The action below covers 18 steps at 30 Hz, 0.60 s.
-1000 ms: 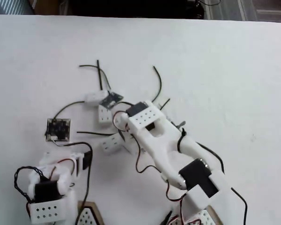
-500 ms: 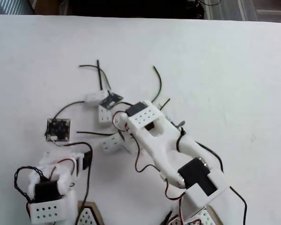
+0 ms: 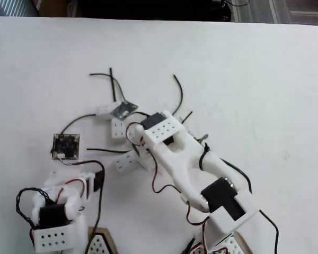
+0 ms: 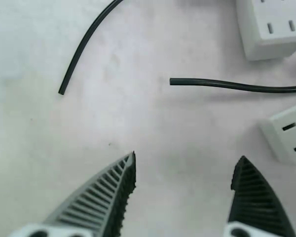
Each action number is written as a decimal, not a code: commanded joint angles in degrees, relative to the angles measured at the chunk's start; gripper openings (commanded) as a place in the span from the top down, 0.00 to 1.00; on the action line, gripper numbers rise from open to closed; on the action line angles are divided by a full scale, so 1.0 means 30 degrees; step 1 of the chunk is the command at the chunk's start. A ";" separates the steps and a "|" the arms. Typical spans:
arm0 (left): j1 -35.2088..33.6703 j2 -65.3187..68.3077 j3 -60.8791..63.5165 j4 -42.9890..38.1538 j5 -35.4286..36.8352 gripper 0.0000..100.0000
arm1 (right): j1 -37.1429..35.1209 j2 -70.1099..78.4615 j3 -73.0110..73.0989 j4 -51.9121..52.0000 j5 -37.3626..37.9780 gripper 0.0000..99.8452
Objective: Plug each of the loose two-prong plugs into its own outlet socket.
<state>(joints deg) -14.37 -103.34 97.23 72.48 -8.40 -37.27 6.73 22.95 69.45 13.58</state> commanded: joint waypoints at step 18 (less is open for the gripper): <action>-0.0190 -0.0132 -0.0059 -0.0234 0.0117 0.69 | -0.0073 -0.0103 -0.0410 0.0103 0.0176 0.93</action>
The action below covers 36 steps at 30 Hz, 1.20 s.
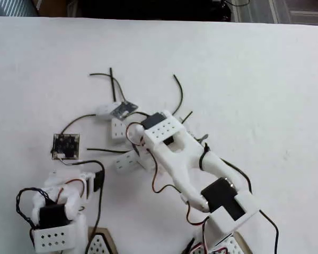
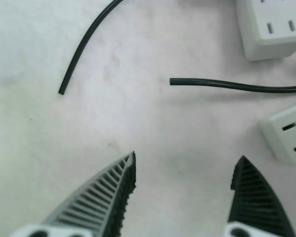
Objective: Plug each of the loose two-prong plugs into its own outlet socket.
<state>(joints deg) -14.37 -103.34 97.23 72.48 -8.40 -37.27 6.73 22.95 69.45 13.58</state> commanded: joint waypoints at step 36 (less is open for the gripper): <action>0.1070 -0.0132 -0.0088 -0.0381 0.0029 0.68 | 0.1890 -1.3670 -0.2344 0.9568 0.0234 0.98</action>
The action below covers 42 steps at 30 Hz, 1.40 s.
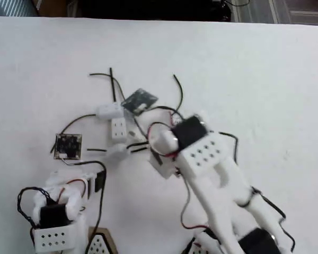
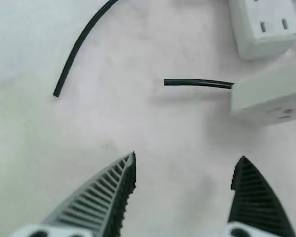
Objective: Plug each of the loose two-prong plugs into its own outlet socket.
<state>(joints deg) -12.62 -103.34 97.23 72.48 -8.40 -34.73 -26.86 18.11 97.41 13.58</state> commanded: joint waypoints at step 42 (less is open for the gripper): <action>0.7223 -0.0132 -0.8703 -0.8234 0.6418 0.69 | -0.5905 -1.5575 0.7267 -0.6989 -0.7179 0.98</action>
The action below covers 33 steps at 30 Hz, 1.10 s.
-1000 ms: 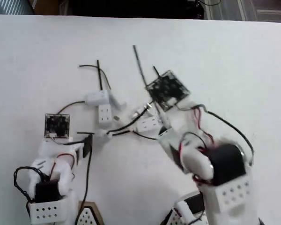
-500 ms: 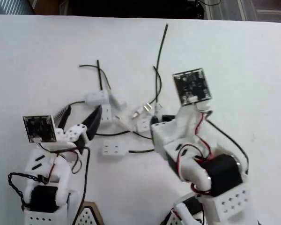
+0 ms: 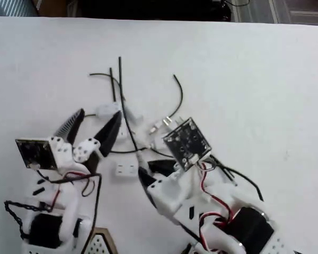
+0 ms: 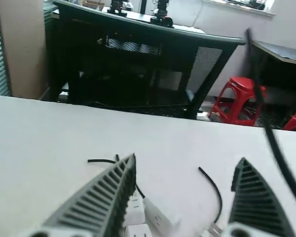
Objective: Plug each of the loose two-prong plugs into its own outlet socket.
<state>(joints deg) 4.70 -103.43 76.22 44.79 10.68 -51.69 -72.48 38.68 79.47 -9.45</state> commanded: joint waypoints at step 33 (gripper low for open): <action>-0.2359 0.0015 -0.4308 0.8762 -0.8762 0.69 | 0.4967 0.2711 0.2930 -0.1978 0.0674 0.98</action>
<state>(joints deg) 2.33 -104.13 62.24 71.16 -5.32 -41.67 -68.18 47.82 75.25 -7.87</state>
